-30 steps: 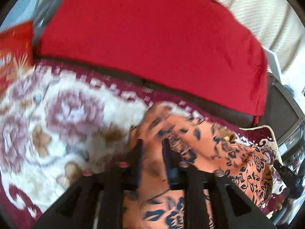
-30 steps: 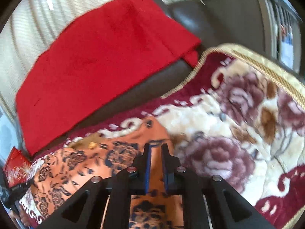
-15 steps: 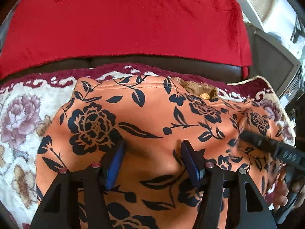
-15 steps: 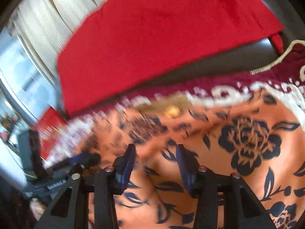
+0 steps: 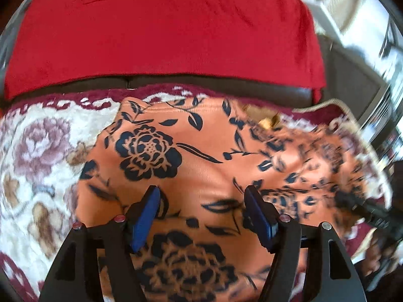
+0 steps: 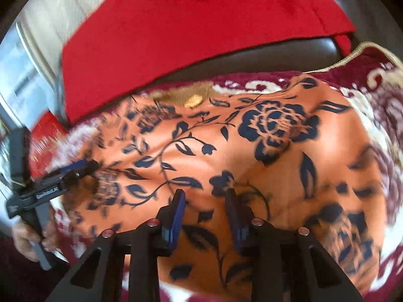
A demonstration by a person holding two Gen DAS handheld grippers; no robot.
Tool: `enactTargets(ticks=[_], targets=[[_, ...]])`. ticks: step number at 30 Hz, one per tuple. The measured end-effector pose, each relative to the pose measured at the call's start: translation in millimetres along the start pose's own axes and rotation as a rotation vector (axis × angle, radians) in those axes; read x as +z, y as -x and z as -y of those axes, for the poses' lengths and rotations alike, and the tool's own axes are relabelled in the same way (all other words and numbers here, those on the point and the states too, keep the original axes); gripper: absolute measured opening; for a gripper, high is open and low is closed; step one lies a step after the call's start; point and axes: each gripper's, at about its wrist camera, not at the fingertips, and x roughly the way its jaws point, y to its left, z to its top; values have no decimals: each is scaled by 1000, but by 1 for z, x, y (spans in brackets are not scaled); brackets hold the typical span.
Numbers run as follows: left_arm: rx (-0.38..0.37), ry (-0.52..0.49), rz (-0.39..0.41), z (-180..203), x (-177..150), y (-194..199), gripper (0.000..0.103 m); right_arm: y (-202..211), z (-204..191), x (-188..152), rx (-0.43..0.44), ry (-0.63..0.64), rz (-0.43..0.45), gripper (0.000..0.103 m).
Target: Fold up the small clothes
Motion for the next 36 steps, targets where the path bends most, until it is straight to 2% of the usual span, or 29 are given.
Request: enactTargets(ticks=[2,3,5,7,9,13,15,17,19,21,23,26,29,30,31,33,36], targets=[[-1,8,1,-3,-8,7,76,4,-1,-12,4,14,-19,35],[32,-10,-27,-2,-13,5,76,0,-3,-20,-11,32,-43,36],[109,-69,-112,2,-27,-14,76,-3,-10,-30,-56,88,-29,36],[116,-96,-80,5,-30,-8,76,1,-12,-26,-59,84,-36,36],[101,-92,-74,4,-29,4,76,11,-3,-24,2,8,-26,36],[6,37,-28,-19,-27,32,76,42,18,-36,109,-97,34,38],[-11,84,-15,-31,-31,41,76,53,25,-42,154,-143,61,38],[35,92,-23,-36,-36,45,76,58,30,-45,172,-167,77,38],[128,90,-60,-39,-42,37,76,45,37,-46,118,-207,40,38],[139,82,-125,-39,-48,20,76,26,47,-47,108,-255,-17,38],[147,68,-106,-35,-49,24,76,27,51,-49,127,-286,-16,38],[52,74,-25,-28,-42,43,76,46,48,-46,146,-271,57,38],[1,77,46,-23,-39,57,78,60,57,-53,205,-335,98,38],[-5,72,55,-20,-38,58,79,62,60,-55,223,-364,103,39],[-10,68,64,-17,-38,57,81,65,64,-58,229,-397,107,53],[-16,60,56,-8,-38,52,82,73,73,-69,236,-478,132,70],[-18,32,3,4,-35,38,83,76,87,-81,290,-588,142,70]])
